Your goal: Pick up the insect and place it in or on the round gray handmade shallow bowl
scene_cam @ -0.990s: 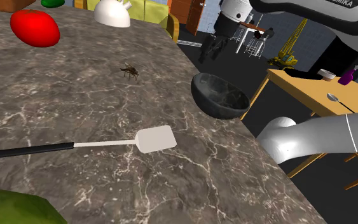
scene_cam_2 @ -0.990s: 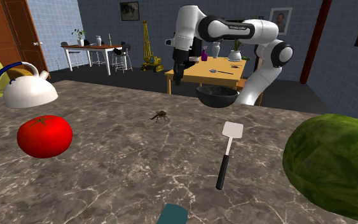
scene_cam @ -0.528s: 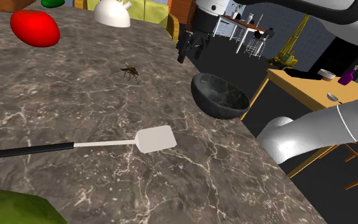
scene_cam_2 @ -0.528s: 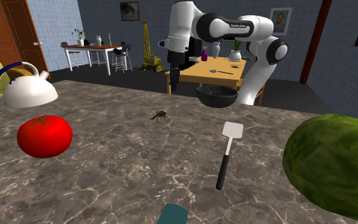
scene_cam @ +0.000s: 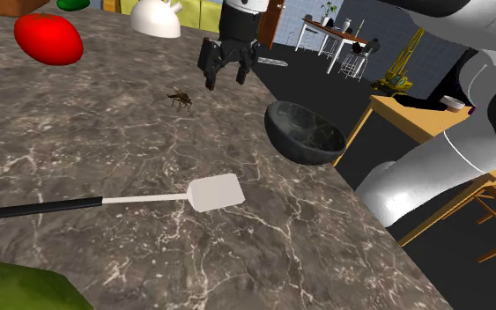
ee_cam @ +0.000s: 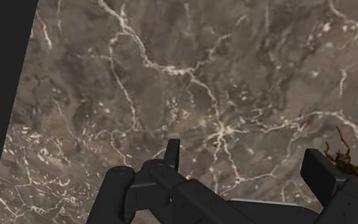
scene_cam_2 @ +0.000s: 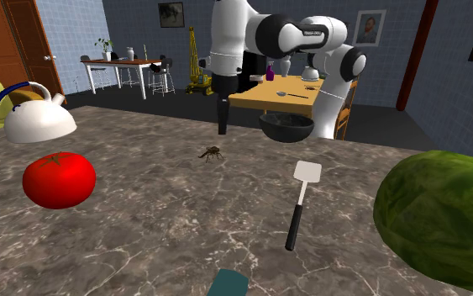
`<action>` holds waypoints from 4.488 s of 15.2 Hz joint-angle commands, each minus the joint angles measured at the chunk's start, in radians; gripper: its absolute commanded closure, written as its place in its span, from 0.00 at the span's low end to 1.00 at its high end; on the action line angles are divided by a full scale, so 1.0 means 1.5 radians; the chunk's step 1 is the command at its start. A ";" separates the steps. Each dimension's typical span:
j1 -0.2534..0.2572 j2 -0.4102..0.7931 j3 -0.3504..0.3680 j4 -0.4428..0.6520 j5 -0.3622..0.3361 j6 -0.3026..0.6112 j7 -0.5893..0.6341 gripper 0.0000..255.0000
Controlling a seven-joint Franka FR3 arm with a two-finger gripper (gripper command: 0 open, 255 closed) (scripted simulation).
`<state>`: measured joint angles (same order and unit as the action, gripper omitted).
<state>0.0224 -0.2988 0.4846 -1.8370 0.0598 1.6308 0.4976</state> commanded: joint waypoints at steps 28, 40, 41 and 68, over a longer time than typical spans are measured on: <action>0.037 0.222 0.109 0.152 -0.104 -0.002 0.186 1.00; 0.046 0.247 0.115 0.251 -0.120 -0.082 0.191 1.00; 0.047 0.251 0.115 0.264 -0.122 -0.092 0.192 1.00; 0.011 0.113 0.100 0.319 -0.039 -0.254 0.145 1.00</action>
<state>0.0514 -0.0767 0.6494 -1.3143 -0.0336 1.2473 0.7337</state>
